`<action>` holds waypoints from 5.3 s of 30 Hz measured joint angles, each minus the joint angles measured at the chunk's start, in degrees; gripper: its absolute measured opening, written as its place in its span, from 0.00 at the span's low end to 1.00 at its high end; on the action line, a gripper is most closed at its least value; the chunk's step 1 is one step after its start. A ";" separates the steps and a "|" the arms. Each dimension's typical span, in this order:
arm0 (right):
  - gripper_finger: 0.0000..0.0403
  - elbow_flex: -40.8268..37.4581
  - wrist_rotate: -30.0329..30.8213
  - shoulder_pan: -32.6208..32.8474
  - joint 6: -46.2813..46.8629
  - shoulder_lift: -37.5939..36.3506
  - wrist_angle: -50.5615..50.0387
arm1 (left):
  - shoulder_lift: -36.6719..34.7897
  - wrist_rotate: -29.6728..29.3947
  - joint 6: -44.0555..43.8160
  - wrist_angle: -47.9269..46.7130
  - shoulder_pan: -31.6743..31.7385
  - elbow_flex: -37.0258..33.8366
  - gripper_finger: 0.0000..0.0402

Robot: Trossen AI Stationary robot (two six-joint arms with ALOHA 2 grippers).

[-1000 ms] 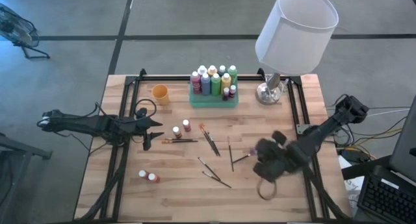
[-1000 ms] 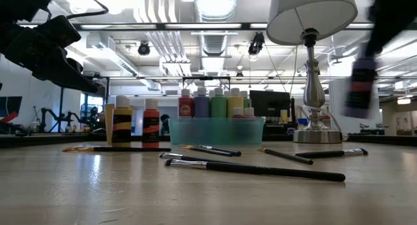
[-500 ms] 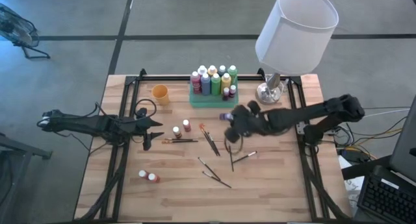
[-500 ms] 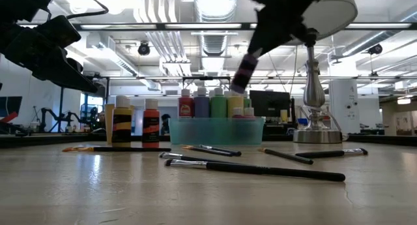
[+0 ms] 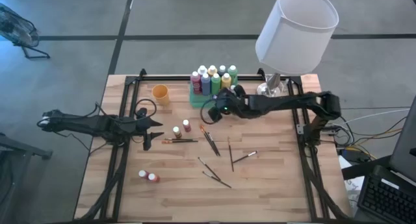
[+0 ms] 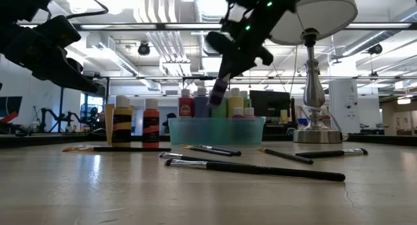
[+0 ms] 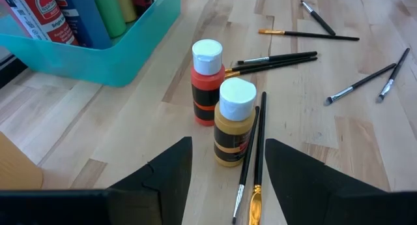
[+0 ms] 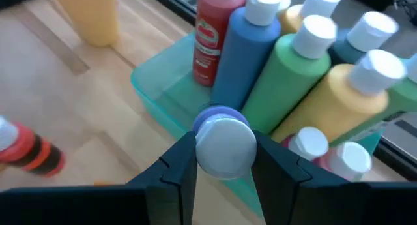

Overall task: Pick & Place Paint Supplies
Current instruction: Put the small purple paint bottle into the green bin, then put the small orange paint bottle into the green bin

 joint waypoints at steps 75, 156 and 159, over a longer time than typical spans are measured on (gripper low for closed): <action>0.49 7.37 -1.39 -11.84 -2.62 14.12 -3.78 | 0.02 -0.02 -0.01 -0.15 -0.01 0.02 0.50; 0.02 -29.53 -11.97 20.11 -4.21 -74.24 -35.89 | 0.02 -0.01 0.00 -0.36 -0.01 0.00 0.50; 0.02 -29.53 -11.99 20.11 -4.24 -75.27 -35.88 | 0.02 0.00 0.01 -0.35 -0.01 0.00 0.50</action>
